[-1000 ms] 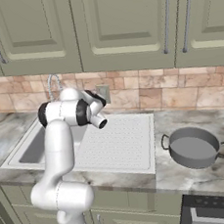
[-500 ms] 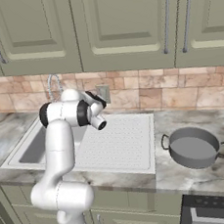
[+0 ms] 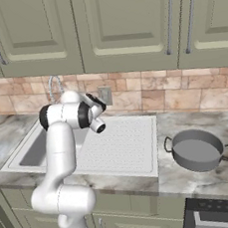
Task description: Dump the sweet potato from the pot into the sink. Then turn on the water and wash the sweet potato. Then turn off the water and put the sweet potato back in the pot.
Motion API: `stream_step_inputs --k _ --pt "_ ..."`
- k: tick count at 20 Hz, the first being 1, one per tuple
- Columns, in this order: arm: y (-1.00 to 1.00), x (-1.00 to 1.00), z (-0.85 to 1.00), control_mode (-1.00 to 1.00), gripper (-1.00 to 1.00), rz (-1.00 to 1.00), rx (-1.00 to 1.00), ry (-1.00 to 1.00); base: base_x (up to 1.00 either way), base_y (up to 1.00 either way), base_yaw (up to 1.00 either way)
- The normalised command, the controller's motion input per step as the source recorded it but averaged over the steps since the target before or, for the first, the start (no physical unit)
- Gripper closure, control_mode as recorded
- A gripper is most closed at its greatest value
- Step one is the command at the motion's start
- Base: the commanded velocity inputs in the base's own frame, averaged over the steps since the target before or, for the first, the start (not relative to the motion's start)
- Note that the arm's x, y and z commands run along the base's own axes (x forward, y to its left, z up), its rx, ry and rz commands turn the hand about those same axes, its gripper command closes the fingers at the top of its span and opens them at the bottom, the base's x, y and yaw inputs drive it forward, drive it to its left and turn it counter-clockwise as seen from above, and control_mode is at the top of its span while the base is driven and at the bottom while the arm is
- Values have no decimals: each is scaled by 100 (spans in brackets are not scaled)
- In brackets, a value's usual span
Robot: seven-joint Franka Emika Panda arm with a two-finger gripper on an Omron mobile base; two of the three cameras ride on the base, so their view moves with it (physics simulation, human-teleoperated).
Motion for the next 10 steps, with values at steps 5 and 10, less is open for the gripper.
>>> stream_step_inputs --k 5,10 --pt "18 10 -8 -100 -100 -6 0 4 0 0 0" --pt "7 23 -5 -100 -100 -7 0 5 0 0 0"
